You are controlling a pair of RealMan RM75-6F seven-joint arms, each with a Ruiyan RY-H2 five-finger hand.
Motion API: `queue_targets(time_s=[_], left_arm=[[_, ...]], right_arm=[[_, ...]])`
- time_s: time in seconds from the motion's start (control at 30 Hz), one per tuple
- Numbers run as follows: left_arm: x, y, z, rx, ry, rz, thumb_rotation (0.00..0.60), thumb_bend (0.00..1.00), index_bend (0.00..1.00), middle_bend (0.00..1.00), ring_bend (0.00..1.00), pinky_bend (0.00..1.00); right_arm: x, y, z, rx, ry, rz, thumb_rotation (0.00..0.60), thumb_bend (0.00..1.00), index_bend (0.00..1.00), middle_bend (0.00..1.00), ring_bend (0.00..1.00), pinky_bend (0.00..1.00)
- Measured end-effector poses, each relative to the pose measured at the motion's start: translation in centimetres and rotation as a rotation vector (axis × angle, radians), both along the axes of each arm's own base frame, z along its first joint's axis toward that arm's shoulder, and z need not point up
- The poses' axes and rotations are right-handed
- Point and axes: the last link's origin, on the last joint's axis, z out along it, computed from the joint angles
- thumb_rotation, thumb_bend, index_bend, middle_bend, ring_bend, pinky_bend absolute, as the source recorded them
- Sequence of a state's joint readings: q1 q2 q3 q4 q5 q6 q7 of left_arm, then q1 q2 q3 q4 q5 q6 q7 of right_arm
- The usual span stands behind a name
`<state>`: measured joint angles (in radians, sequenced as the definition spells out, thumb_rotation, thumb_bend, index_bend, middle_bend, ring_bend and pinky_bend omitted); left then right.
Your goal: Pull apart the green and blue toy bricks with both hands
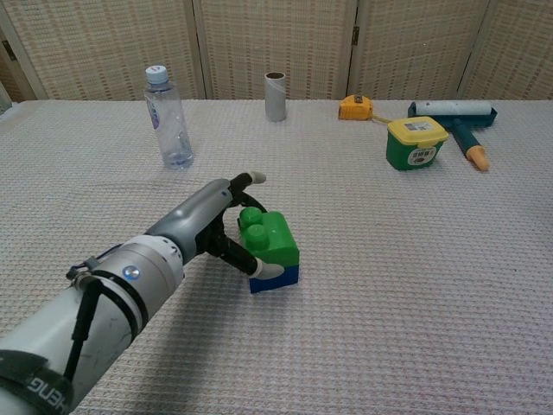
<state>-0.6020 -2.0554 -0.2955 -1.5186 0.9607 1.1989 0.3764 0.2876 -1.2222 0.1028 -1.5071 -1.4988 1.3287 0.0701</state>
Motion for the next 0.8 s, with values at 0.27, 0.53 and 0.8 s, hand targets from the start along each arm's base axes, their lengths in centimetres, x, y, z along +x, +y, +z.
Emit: queue_targets(time_s=[0.27,0.53,0.8], left_arm=[[0.09,0.45,-0.22,0.021,0.002,-0.002,0.6,0.16,0.04,0.43,0.11,0.0],[-0.15,0.73,-0.15,0.045,0.003,0.003,0.6,0.16,0.12,0.57,0.18,0.0],[-0.66,1.03,0.35,0.072,-0.01,0.018,0.6,0.22,0.27,0.66,0.24,0.0]], right_arm=[[-0.02,0.02,0.28,-0.007,-0.004,0.002,0.6,0.41,0.0,0.0,0.0,0.0],[-0.05,0.01,0.13,-0.001,0.001,-0.002,0.6,0.41,0.0,0.0,0.0,0.0],[-0.05,-0.2,-0.41,0.015,0.008,-0.01,0.6,0.41,0.0,0.0,0.0,0.0]])
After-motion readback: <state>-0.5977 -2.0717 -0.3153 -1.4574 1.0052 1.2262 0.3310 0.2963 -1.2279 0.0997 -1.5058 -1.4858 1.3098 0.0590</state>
